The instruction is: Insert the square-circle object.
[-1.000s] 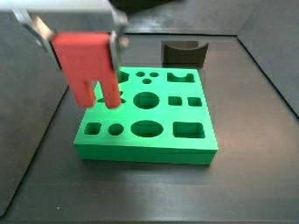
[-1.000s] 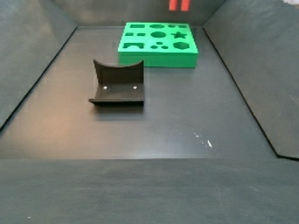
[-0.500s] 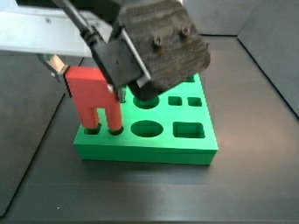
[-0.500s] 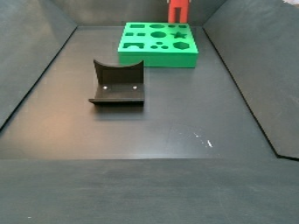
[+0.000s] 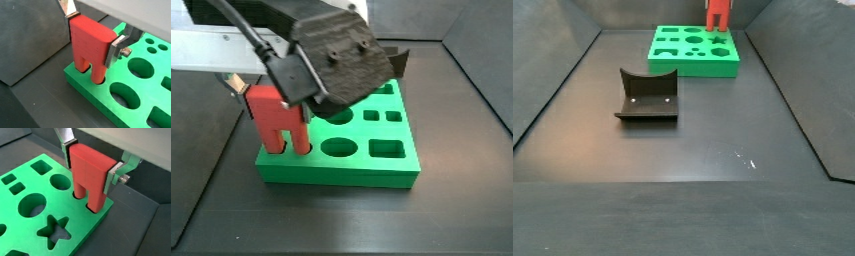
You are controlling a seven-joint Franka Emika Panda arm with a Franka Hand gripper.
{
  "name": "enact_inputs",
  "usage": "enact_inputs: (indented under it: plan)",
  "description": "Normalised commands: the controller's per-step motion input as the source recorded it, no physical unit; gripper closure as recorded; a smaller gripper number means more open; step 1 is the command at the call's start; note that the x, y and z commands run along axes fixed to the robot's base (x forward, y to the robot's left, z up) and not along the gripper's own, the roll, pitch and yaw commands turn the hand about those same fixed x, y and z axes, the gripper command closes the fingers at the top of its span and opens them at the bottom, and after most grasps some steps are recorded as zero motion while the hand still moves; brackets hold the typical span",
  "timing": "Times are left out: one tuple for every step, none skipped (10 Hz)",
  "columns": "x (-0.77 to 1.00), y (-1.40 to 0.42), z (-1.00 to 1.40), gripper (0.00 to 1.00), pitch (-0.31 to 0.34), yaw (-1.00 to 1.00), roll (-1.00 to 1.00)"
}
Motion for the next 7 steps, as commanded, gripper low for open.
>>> enact_inputs:
  plan:
    - [-0.09, 0.01, -0.18, 1.00, -0.147, 0.00, -0.20]
    - [0.00, 0.00, -0.22, 1.00, -0.016, -0.09, -0.03]
    - [0.00, 0.01, -0.21, 1.00, 0.000, 0.00, 0.08]
    - [0.01, 0.00, -0.21, 1.00, 0.087, -0.03, 0.26]
    - [0.04, 0.00, -0.24, 1.00, 0.124, -0.07, 0.27]
    - [0.09, 0.00, -0.33, 1.00, 0.123, 0.00, 0.25]
    - [0.24, 0.00, -0.30, 1.00, 0.139, 0.00, 0.23]
